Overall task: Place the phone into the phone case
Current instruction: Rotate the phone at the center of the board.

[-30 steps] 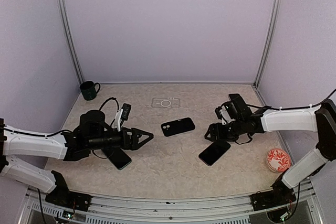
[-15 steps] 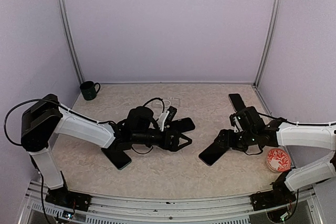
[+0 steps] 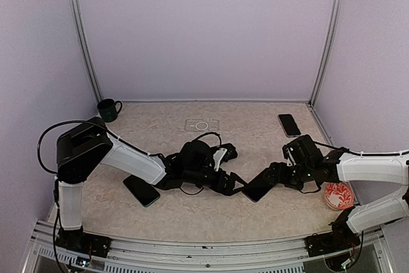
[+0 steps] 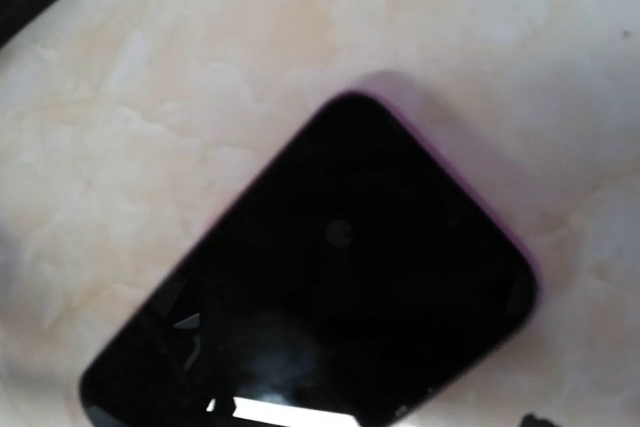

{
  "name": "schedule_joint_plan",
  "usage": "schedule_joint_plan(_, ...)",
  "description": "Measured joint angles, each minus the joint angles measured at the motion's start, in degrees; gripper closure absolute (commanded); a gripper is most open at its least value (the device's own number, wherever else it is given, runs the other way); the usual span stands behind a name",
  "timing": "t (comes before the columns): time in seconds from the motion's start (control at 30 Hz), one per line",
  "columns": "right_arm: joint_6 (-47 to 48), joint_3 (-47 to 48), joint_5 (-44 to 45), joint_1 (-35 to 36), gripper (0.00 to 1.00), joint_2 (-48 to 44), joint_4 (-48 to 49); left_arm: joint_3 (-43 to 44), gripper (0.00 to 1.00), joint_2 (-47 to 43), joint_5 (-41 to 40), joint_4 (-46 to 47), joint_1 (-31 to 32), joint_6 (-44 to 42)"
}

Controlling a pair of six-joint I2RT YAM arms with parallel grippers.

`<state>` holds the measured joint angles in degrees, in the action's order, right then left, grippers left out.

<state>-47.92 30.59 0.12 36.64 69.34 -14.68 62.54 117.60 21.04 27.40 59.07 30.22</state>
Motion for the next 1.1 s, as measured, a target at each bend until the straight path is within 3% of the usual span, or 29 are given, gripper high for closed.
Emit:
schedule_joint_plan(0.57,0.0,-0.2,1.5,0.0,0.14,5.9,2.8,7.0,0.01,6.7,2.9,-1.7,1.5,-0.3)
schedule_joint_plan(1.1,3.9,8.0,0.6,0.0,0.15,16.1,5.2,9.1,0.01,8.9,4.5,-1.8,2.6,-0.8)
